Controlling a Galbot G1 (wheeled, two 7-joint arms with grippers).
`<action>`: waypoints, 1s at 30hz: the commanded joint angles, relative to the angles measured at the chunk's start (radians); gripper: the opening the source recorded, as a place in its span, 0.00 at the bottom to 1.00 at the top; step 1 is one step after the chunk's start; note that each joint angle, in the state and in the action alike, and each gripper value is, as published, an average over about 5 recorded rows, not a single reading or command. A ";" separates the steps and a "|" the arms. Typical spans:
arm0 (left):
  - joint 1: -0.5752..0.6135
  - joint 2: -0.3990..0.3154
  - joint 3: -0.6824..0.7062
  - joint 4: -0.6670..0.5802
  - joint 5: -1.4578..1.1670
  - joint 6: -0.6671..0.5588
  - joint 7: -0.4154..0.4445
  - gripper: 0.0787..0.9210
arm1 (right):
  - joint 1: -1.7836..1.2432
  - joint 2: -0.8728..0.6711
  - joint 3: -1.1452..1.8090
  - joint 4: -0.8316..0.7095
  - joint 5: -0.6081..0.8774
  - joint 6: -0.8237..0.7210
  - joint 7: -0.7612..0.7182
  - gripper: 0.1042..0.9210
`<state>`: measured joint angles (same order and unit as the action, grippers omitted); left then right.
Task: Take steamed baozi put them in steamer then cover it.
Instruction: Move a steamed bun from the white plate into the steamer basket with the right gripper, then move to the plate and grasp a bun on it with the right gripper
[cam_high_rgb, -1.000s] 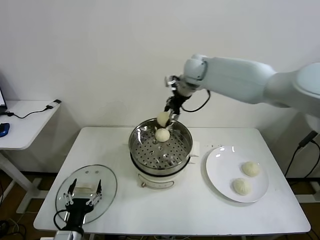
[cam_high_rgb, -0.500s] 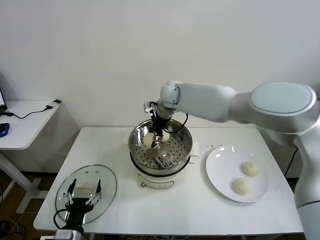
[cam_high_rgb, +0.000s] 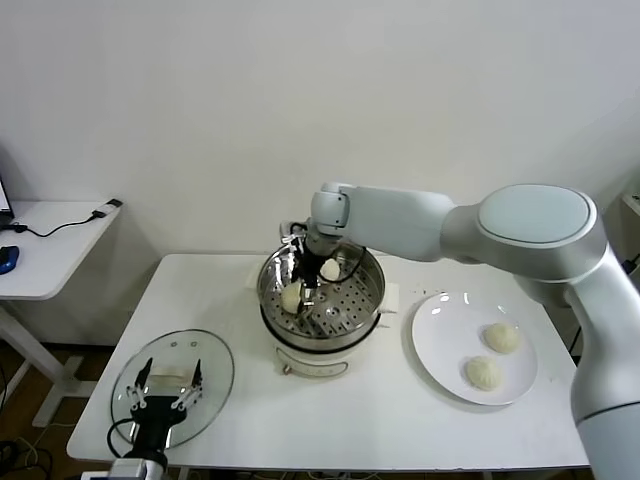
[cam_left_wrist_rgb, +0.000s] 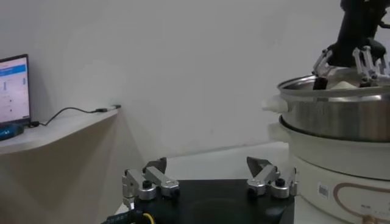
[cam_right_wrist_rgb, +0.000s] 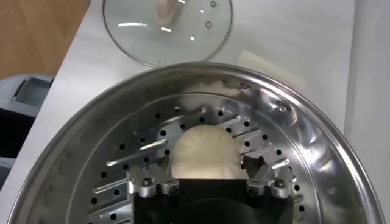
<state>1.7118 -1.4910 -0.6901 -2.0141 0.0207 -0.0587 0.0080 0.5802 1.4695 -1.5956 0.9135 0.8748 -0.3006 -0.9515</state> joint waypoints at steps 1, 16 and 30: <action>-0.001 -0.001 0.001 -0.004 0.002 0.003 0.000 0.88 | 0.074 -0.081 0.004 0.073 0.000 0.006 -0.018 0.88; -0.001 -0.006 0.018 -0.005 0.009 0.008 0.000 0.88 | 0.320 -0.686 -0.079 0.497 -0.127 0.066 -0.038 0.88; 0.004 -0.023 0.016 -0.004 0.027 0.018 -0.003 0.88 | -0.063 -0.983 0.094 0.537 -0.541 0.078 -0.086 0.88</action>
<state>1.7138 -1.5090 -0.6728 -2.0192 0.0425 -0.0431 0.0057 0.7138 0.7036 -1.6012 1.3899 0.5728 -0.2340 -1.0181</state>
